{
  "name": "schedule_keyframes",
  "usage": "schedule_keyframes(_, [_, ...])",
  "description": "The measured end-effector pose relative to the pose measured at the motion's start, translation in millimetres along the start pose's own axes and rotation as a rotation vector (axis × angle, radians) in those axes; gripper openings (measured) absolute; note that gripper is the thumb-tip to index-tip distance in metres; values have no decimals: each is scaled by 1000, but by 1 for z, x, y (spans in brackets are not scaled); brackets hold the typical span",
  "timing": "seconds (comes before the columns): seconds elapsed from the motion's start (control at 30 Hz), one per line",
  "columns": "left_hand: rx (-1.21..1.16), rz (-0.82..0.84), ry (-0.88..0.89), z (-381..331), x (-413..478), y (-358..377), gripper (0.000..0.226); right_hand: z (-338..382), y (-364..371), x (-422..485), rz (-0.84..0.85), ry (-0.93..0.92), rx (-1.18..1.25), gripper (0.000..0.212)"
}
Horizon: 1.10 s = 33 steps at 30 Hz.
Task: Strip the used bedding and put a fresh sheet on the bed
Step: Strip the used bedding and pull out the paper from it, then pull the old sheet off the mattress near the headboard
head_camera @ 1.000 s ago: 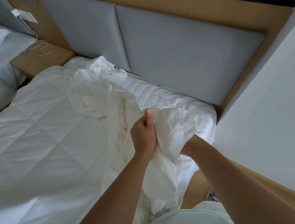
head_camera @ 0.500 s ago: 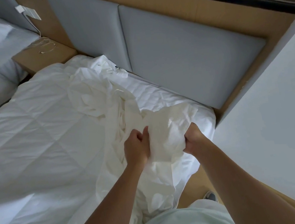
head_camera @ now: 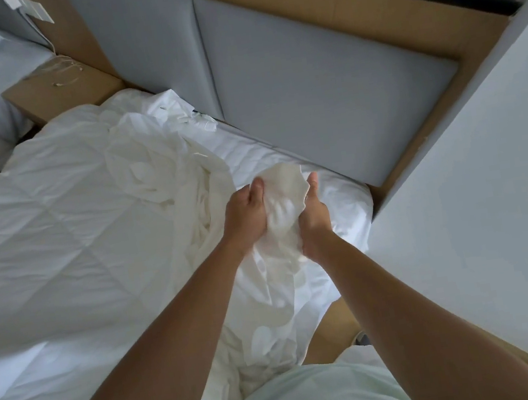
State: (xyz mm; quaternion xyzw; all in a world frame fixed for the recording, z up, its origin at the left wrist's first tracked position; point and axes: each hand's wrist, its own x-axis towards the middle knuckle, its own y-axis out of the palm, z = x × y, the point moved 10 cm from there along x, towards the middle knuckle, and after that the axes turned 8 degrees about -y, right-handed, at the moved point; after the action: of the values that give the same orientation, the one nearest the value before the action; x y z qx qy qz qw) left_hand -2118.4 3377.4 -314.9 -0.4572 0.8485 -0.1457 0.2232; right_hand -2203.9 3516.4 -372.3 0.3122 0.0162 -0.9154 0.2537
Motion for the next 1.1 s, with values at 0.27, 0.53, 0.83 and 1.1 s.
schedule_keyframes(0.27, [-43,-218,-159,8,13,-22,54,-29,-64,-26,-293,-386,-568,68])
schedule_keyframes(0.53, [25,-52,-219,9,18,34,59,-87,-20,-57,-88,-580,-774,53])
schedule_keyframes(0.83, [-5,108,-242,13,49,103,47,-175,-75,-32,-179,-207,-590,52])
schedule_keyframes(1.1, [48,206,-259,39,75,158,40,-269,-71,-1,-146,46,-453,26])
